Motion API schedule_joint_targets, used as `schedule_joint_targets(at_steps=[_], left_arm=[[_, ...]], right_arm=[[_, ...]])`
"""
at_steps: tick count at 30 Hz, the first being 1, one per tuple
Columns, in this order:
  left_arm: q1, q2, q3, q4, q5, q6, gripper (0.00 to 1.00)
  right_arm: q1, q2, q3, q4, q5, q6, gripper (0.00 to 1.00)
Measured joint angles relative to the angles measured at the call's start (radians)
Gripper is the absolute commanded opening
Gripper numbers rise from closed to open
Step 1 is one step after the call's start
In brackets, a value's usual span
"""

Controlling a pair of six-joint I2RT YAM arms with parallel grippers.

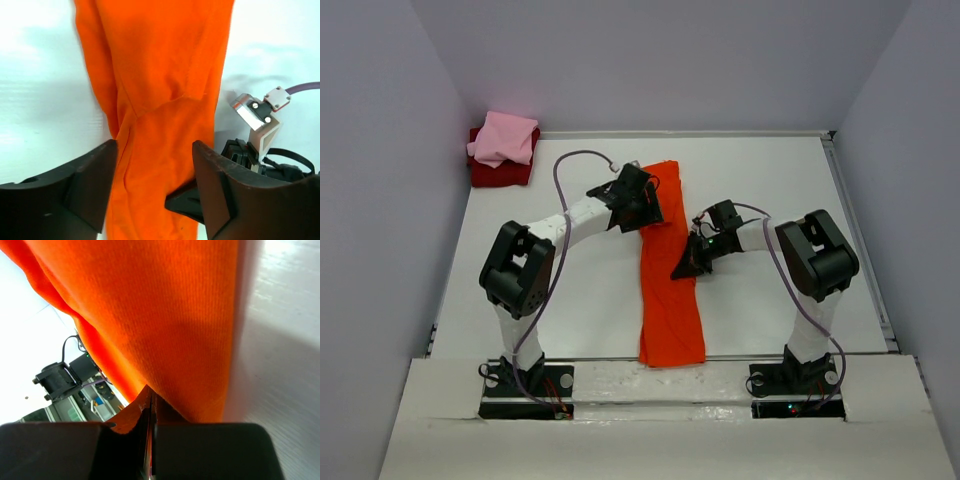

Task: Fold and stack the t-shirts
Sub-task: Rotate the tshirt 90 degrees

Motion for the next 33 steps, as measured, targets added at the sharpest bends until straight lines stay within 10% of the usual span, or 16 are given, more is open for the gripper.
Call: schedule_joint_targets(at_steps=[5, 16, 33], left_arm=[[-0.027, 0.0, 0.134, -0.104, -0.125, 0.235, 0.58], [-0.036, 0.137, 0.326, -0.294, -0.23, 0.532, 0.67], [-0.052, 0.168, 0.318, -0.368, -0.053, 0.947, 0.61]], right_arm=[[0.0, 0.0, 0.0, 0.0, 0.0, -0.003, 0.0], [0.0, 0.0, 0.0, 0.0, -0.003, -0.006, 0.0], [0.0, 0.008, 0.0, 0.0, -0.016, -0.012, 0.0]])
